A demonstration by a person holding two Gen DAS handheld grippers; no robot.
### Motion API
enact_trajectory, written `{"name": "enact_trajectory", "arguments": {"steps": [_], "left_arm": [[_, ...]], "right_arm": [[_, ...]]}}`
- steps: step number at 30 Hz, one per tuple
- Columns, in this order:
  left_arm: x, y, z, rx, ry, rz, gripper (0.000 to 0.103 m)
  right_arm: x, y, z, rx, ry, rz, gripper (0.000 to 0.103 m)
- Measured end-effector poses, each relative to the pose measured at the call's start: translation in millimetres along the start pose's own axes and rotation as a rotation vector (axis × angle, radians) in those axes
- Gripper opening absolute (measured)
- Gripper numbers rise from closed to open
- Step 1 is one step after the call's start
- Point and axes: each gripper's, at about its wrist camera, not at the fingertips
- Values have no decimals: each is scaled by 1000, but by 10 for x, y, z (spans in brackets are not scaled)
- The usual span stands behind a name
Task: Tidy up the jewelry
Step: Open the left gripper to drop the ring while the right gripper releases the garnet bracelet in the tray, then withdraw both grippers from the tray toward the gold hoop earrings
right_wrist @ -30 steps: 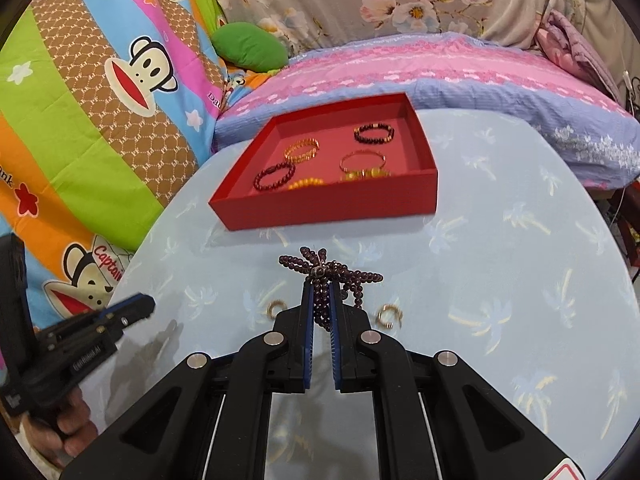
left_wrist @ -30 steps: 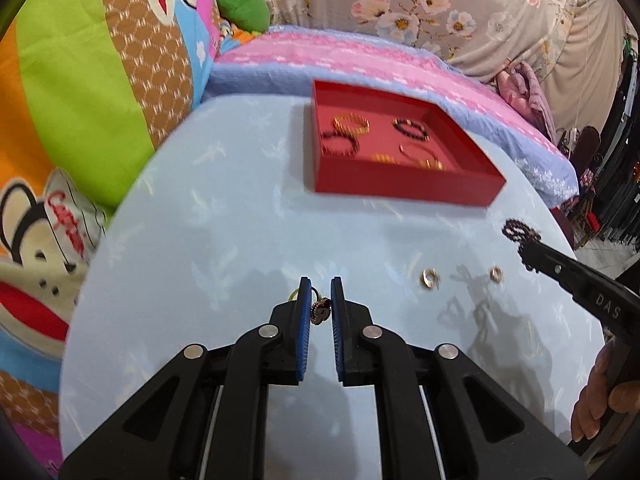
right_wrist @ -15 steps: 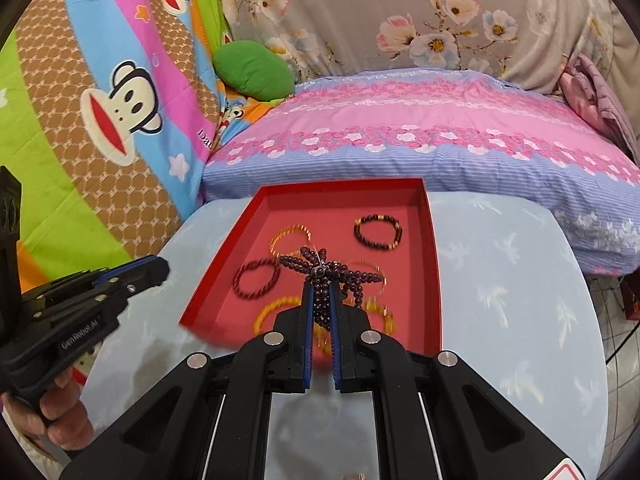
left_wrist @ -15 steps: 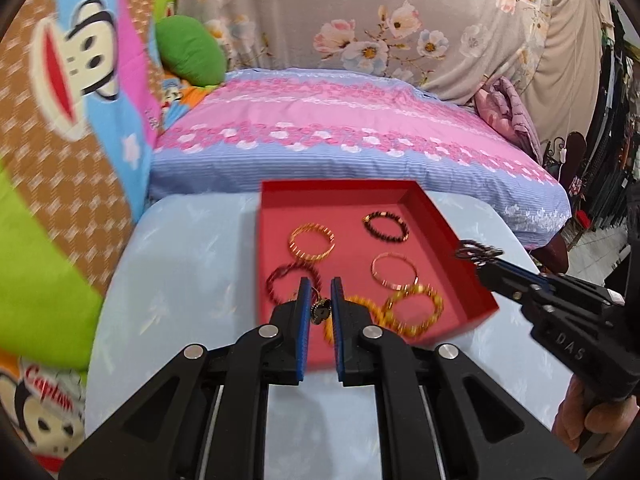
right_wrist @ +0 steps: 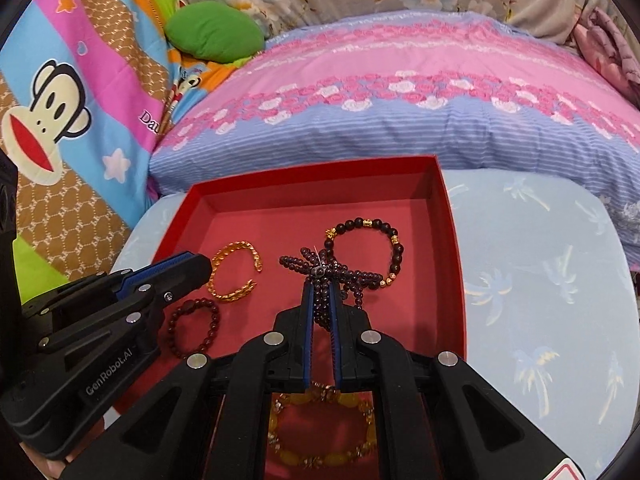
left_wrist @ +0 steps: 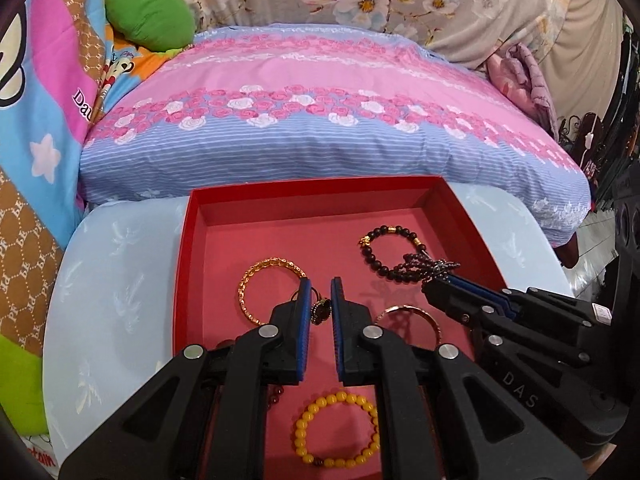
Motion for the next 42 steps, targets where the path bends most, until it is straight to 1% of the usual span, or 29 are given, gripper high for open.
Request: {"name": "enact_trajectory", "arguments": {"steps": [3,5,7,8,11,14,16,20,23,26,30,35,37,39,42], "left_arm": [[-23,-118,13,1,15,26,10],[-33,-147,22,3,18,23,12],[-42,-162,6,-5,7,17,21],[-45,-169,3,-14,8,16,27],[-58,-152,19,-9,23,15,29],[-49,-90,45,-12,34,3,34],[-39,-54,41,-21,28,-1,35],[10,61,8,-41,7,-16,35],[66,173,-12,-46,0,-29,37],[147,316,-40,-66,-16,-50,41],[275,522,-79,-73,-28,-70,41],[549,842,-147,-61,-38,-92,42],[677,939,-164,-63,-40,-98,44],[812,1028,-172,-58,-27,-102,52],[1013,1134,-193,-68,-21,-110,53]], "right_arm": [[-16,-67,1,8,-1,15,9],[-19,-69,8,11,2,14,11],[-36,-73,5,16,1,11,17],[-38,-58,2,18,-2,2,21],[-44,-6,-6,22,-3,-16,23],[-25,57,1,14,-1,-24,23],[-7,100,15,13,4,-30,24],[56,225,59,17,14,-53,31],[126,329,94,19,25,-66,32],[218,451,130,24,40,-79,32],[367,639,146,6,32,-89,32],[634,919,180,-1,38,-113,32],[778,1039,196,8,47,-124,33],[911,1123,200,11,49,-124,33],[1149,1224,181,22,51,-120,34]]}}
Point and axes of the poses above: each gripper's, at about its wrist camera, not at the fingertips, and y roughly against the way its jaws point, z to its left, x to its underside, and after that the axes turned 1 degree about x, right-handed
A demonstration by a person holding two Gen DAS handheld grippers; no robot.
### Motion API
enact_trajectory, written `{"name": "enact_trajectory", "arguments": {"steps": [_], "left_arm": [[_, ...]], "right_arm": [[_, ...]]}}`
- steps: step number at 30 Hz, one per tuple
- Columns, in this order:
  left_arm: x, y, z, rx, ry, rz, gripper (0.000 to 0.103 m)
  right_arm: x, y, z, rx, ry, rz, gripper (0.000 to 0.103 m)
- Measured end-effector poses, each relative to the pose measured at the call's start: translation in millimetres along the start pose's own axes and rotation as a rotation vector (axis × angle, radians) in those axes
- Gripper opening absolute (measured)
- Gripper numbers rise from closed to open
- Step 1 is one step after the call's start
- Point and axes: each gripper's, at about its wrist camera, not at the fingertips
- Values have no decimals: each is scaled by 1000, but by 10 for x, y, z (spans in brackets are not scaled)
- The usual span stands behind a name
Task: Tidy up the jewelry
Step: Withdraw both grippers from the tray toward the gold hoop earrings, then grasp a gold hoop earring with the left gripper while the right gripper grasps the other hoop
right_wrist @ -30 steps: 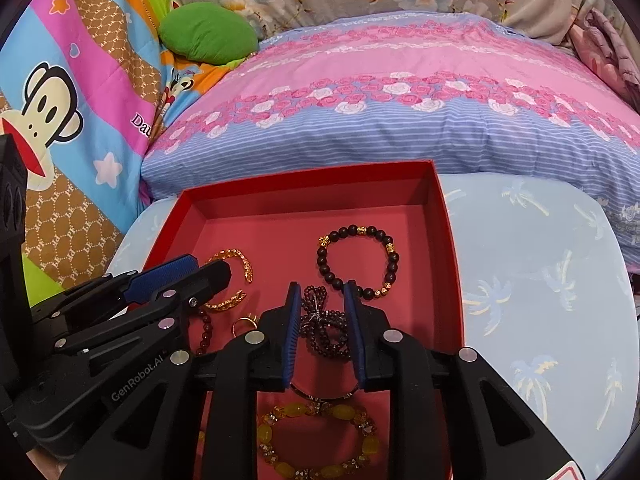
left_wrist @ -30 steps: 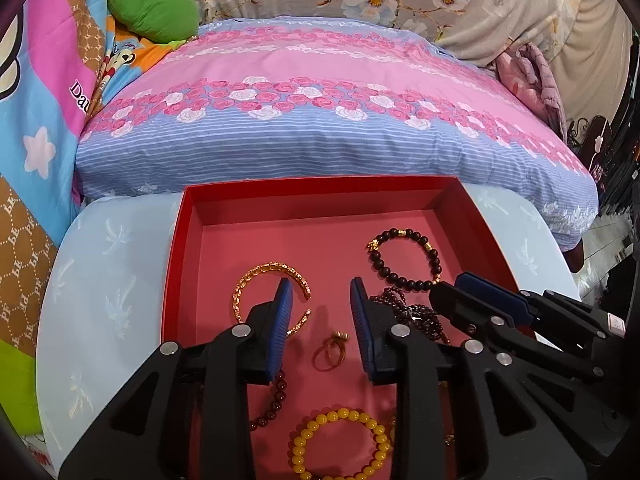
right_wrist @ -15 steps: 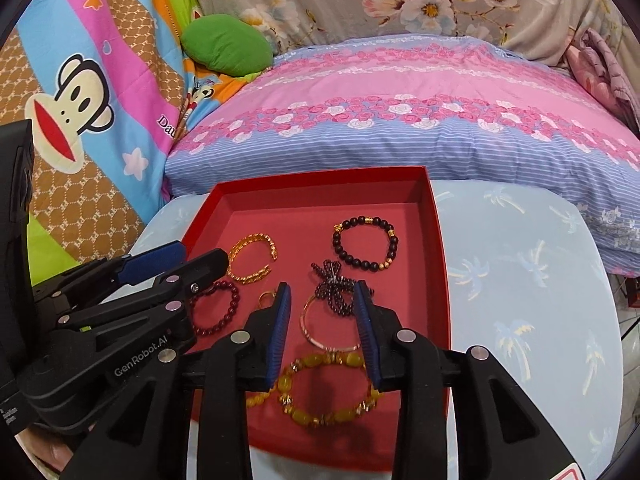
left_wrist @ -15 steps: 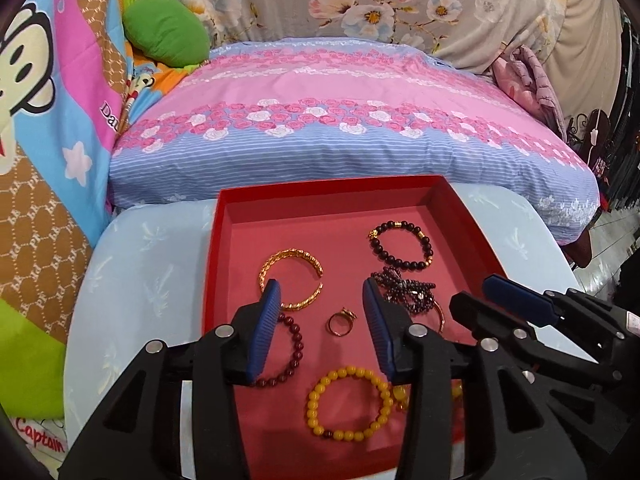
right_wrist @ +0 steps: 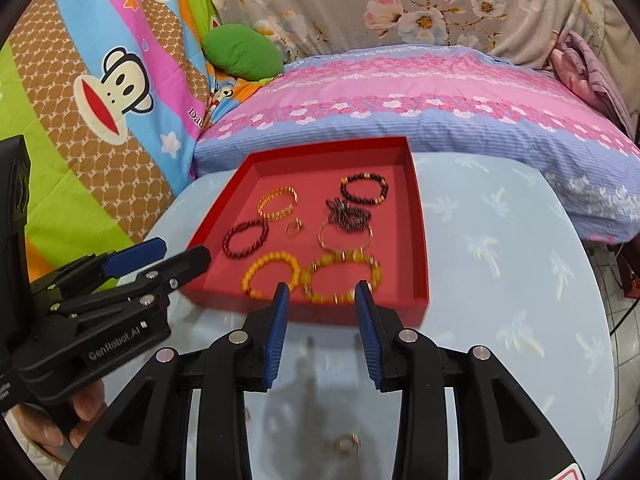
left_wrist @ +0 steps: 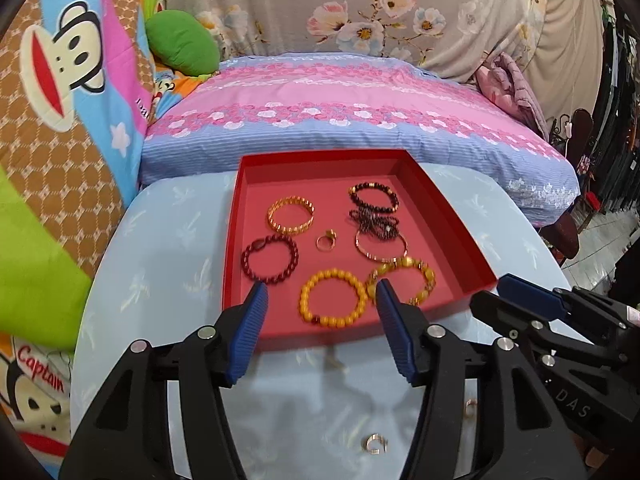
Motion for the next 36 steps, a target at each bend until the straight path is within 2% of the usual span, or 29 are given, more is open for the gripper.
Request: {"name": "enact_trajectory", "arguments": {"steps": [7,15,19,25,29,36], "left_arm": [[441,84,-99,-27,3,36,53],[891,18,-132,-28,59,92,53],[1017,-10,-101,-27,87,106,53],[1111,-9,-63,-28,99,109,53],[1148,-17,-70,-25,89,117,53],[1171,-21,-143,-4,73,122,53]], "right_arm": [[554,82,2,61,19,41,34],[963,-40,1,89,1,83,34],[1045,-91,2,98,0,92,34],[1058,-119,63,130,35,78,28],[1049,-144,88,147,50,78,16],[1058,-124,74,147,38,74,15]]}}
Point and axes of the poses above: each gripper's, at about its wrist camera, not at the fingertips, and y roughly against the way its jaws point, z to its left, x to its underside, and after that the axes turned 1 degree about x, right-handed
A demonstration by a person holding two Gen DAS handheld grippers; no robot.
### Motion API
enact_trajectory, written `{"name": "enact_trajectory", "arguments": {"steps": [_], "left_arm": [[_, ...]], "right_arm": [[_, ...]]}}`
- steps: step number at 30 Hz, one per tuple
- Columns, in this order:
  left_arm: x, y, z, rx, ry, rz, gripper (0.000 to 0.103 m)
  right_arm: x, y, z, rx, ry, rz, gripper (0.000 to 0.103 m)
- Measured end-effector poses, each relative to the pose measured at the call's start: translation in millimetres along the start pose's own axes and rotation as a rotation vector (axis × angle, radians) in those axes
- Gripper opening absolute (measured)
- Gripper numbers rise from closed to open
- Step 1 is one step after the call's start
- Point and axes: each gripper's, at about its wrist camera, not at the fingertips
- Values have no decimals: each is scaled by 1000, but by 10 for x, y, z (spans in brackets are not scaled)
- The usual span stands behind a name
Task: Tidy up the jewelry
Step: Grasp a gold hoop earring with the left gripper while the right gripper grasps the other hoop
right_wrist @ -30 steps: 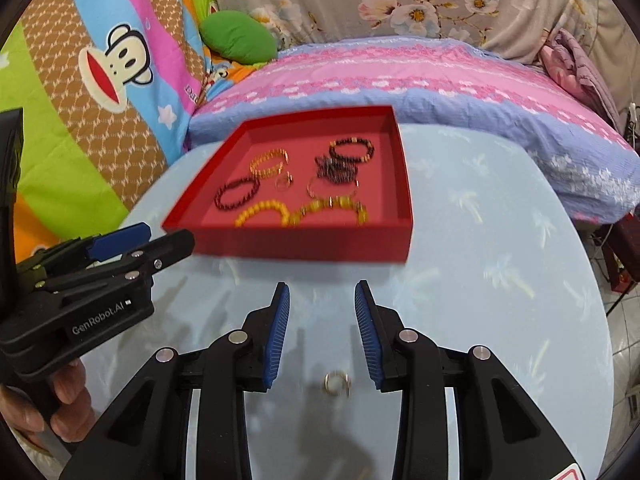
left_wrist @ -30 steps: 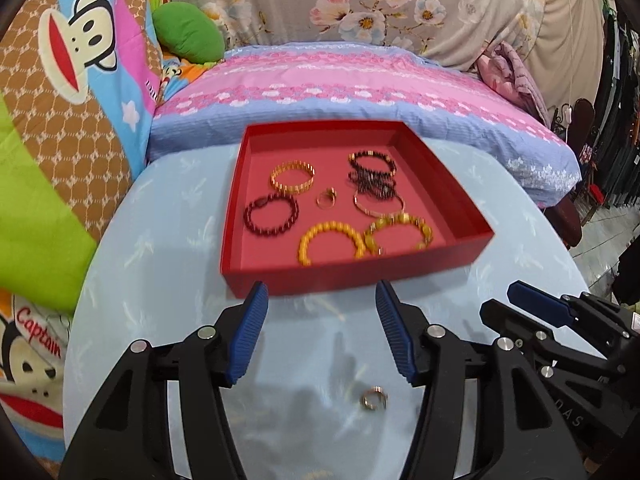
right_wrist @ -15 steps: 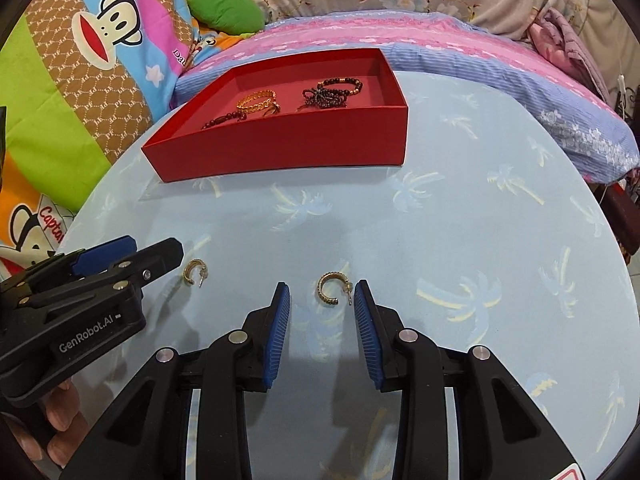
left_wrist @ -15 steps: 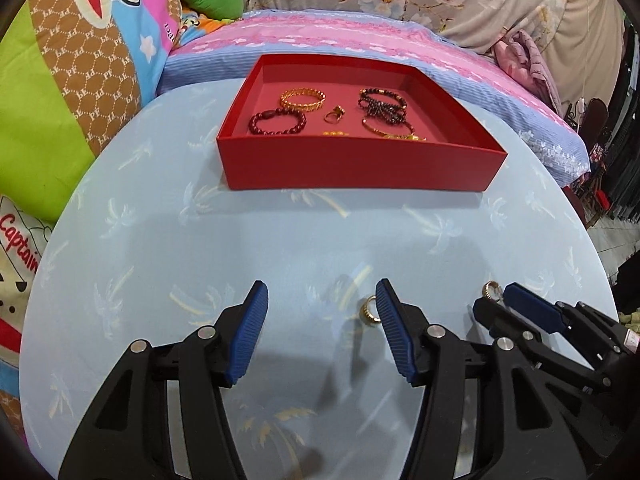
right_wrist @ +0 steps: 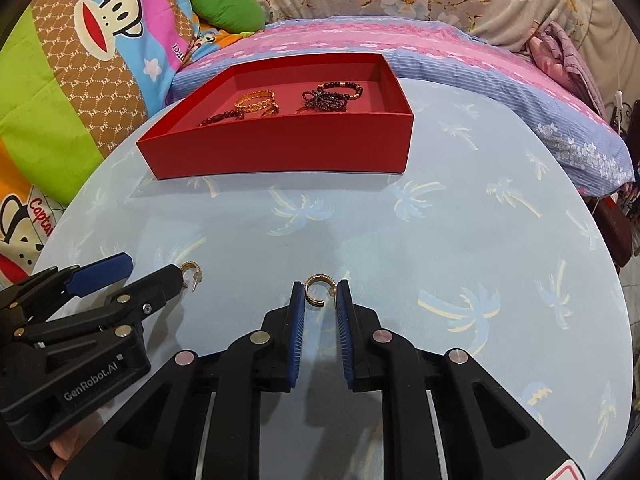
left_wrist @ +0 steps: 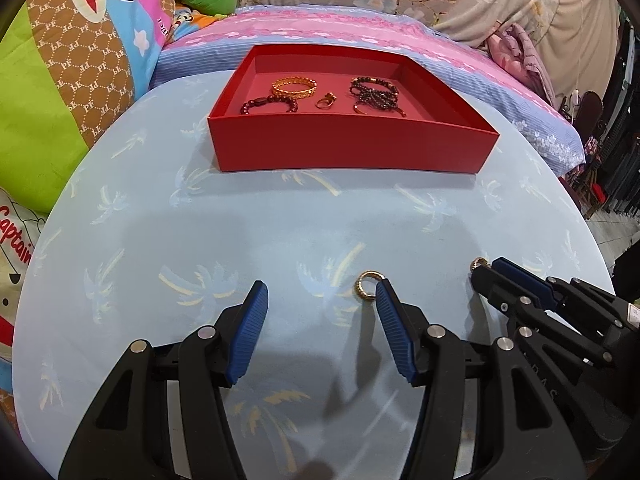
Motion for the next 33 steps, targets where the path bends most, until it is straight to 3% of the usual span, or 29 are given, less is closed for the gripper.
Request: {"name": "enact_trajectory", "arguments": {"steps": [8,13,22,33], "left_arm": [[-17,-57,-135,17,-21,7,53],[-21,-98,-184,-10,-40,-7,46],[-22,-105,-203,-35,-56,-23,18],[-37,-61,-213,-12,-50,-1,17]], "right_arm": [[-4,48,-59,-21,-34,-3,15],[-18,64,-90,-31,-50,-4,15],[6,40,-116,-51,-69,8,15],[10,101,-78,-65,-70,2,15]]}}
Point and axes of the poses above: each gripper's, at about its wrist camera, not at the fingertips, and y roughly against the way its jaws point, z to its left, x to its underside, and after that the axes turned 1 degree about x, right-handed
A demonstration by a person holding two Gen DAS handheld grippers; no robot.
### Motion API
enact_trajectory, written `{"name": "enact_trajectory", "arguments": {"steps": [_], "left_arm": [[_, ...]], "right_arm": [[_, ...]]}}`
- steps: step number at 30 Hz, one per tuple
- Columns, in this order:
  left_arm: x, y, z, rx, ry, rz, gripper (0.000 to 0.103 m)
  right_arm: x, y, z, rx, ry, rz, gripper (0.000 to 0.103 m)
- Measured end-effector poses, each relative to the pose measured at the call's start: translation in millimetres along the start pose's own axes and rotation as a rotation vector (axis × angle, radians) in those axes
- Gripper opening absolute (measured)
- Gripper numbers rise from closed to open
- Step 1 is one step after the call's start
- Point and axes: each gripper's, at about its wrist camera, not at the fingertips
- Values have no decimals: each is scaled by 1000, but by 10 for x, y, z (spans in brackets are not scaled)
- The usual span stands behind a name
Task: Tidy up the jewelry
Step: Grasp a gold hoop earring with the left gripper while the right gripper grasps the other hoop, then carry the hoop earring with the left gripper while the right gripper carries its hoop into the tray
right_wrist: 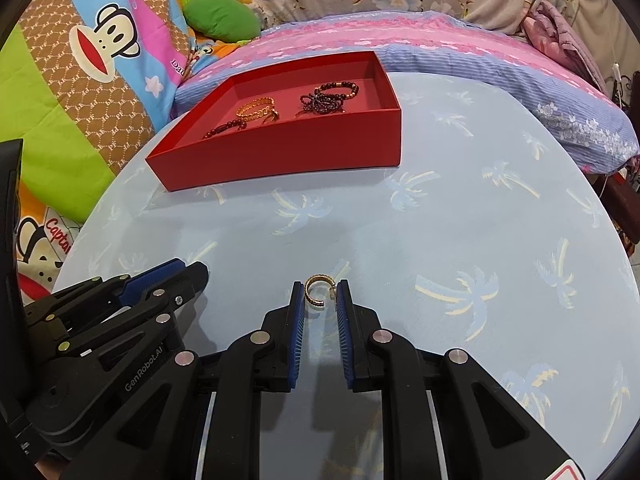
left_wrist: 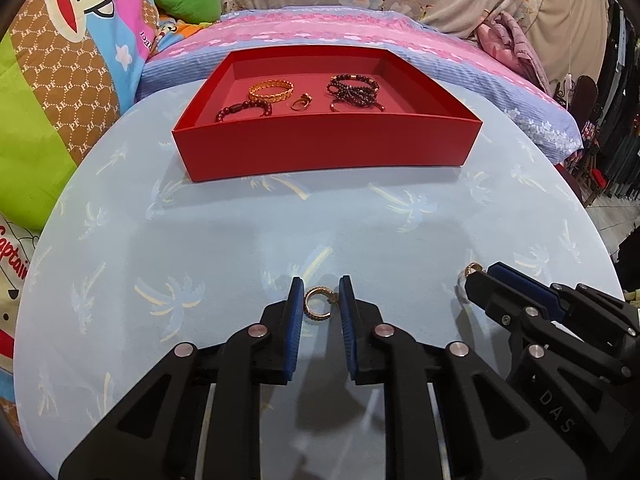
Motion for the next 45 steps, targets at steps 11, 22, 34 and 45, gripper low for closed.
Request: {"name": "enact_trajectory", "arguments": {"steps": [11,22,34,45], "left_arm": [[-307,247,58,12,-6,-60,17],[-974,301,128,-9,-25,-141,18],[-1581,-141,191,-16,-8,-131,18],[-1765,-636,226,-35,-10,-76,18]], "right_arm": [[-304,215,118,-24,36,-71,15],[-1040,265,170,-37,65,-158,15],[-1687,-156,65,-37,20,-165,15],[-1851,-726,-72,-35,-24,-87,15]]}}
Point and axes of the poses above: each gripper's, at about its wrist camera, not at the fingertips, and y roughly against the way its jaws point, z to its left, x to its underside, and after that the axes turned 1 degree about x, right-handed
